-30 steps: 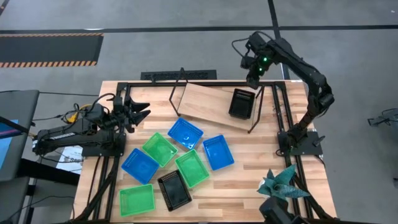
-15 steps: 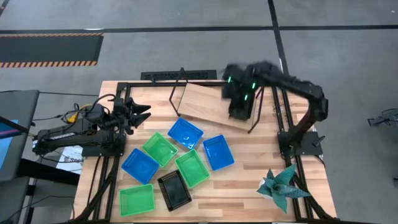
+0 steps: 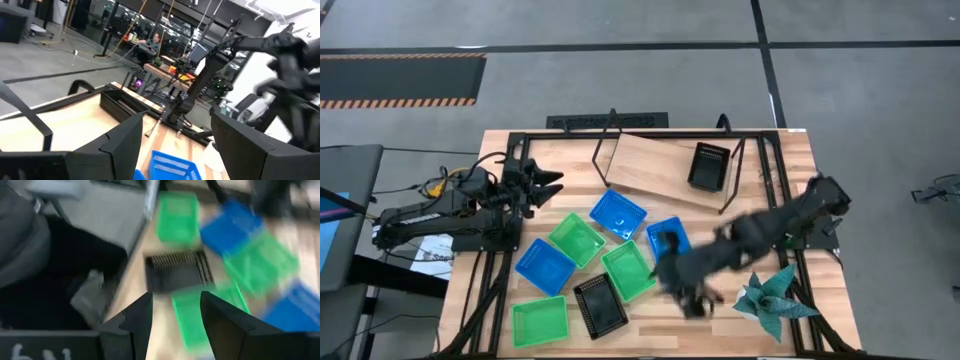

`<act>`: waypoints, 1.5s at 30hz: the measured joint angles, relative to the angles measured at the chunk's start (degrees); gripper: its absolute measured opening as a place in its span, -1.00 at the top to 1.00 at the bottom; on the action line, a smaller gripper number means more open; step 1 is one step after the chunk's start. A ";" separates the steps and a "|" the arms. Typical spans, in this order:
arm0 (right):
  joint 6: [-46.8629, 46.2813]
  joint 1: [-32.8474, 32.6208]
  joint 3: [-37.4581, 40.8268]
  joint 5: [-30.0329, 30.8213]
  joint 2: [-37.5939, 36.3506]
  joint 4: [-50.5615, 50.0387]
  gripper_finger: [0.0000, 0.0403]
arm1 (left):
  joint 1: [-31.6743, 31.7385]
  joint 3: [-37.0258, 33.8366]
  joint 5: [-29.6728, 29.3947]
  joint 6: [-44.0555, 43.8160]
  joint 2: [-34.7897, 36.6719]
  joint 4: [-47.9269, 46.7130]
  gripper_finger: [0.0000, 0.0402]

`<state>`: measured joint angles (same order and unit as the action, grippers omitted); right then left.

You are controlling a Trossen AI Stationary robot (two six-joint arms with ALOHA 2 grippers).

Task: Stack baskets on shelf by color
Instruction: Stack the black bin on top of the black bin on the shelf

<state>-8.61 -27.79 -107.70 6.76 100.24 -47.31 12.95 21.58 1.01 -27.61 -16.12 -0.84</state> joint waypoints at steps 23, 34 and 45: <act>3.95 -1.71 -4.05 -2.41 29.85 27.10 0.10 | -0.02 0.00 3.22 -3.09 0.00 -3.95 -0.13; 2.16 -1.69 -6.23 -3.95 35.92 26.65 0.13 | -0.02 0.00 3.20 -3.43 0.00 -7.22 -0.13; 1.45 -1.69 -6.25 -3.97 36.01 22.70 0.15 | -0.02 0.00 3.18 -3.70 0.02 -8.90 -0.13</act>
<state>-7.16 -29.47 -113.95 2.79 136.25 -24.61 12.93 21.58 4.19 -31.31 -16.10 -9.74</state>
